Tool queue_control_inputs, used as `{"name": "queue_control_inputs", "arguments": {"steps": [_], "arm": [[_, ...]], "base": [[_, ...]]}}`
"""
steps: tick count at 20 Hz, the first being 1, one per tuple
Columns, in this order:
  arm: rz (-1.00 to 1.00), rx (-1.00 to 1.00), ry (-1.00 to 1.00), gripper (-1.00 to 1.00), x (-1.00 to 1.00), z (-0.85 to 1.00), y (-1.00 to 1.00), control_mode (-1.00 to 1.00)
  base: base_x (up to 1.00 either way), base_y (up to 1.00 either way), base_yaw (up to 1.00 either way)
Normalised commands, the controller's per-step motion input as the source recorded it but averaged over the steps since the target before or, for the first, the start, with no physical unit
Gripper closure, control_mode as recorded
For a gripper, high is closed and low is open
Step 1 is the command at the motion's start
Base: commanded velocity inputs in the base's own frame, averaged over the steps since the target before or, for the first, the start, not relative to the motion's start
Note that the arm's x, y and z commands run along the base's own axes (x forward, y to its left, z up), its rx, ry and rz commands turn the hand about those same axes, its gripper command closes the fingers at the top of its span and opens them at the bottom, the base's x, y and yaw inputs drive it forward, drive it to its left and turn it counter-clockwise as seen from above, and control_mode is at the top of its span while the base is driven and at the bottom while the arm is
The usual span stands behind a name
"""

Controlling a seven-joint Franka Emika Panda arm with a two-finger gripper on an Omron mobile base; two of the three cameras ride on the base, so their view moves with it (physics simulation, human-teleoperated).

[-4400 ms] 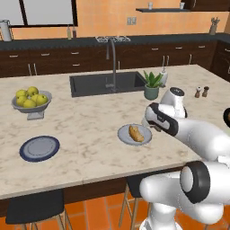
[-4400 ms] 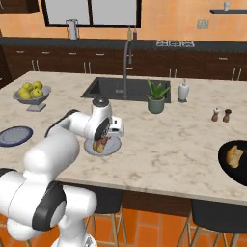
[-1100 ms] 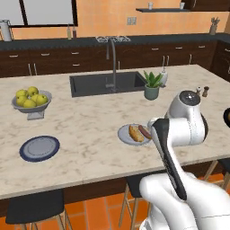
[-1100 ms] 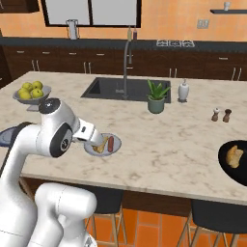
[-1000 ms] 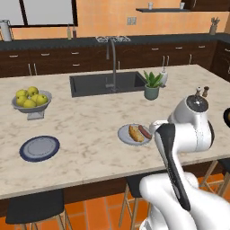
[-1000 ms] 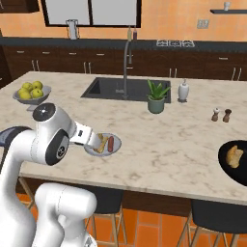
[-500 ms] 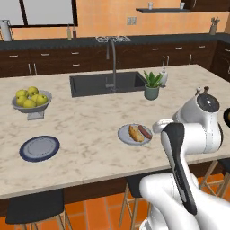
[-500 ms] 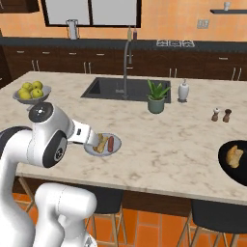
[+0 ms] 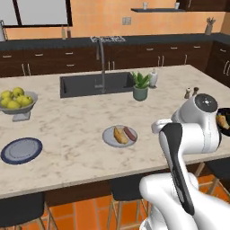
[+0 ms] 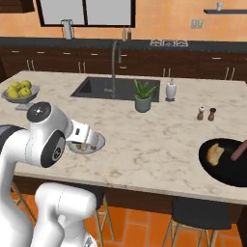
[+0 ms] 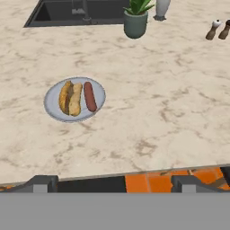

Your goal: Place one bun and one sausage from the bowl on each plate.

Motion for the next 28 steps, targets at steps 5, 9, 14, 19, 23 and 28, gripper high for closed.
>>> {"name": "queue_control_inputs", "arguments": {"steps": [5, 9, 14, 19, 23, 28], "arm": [[0.00, 0.00, 0.00, -1.00, 0.00, 0.00, 0.00, 1.00], [0.00, 0.00, 0.00, -1.00, 0.00, 0.00, 0.00, 1.00], [0.00, 0.00, 0.00, -1.00, 0.00, 0.00, 0.00, 1.00], [0.00, 0.00, 0.00, -1.00, 0.00, 0.00, 0.00, 1.00], [0.00, 0.00, 0.00, -1.00, 0.00, 0.00, 0.00, 1.00], [0.00, 0.00, 0.00, -1.00, 0.00, 0.00, 0.00, 1.00]], "base": [[-0.07, -0.93, -0.03], [-0.01, -0.96, -0.02], [0.00, -0.92, -0.02], [0.00, -0.78, -0.01], [0.15, -0.30, 0.00], [0.49, -0.05, 0.00]]}}
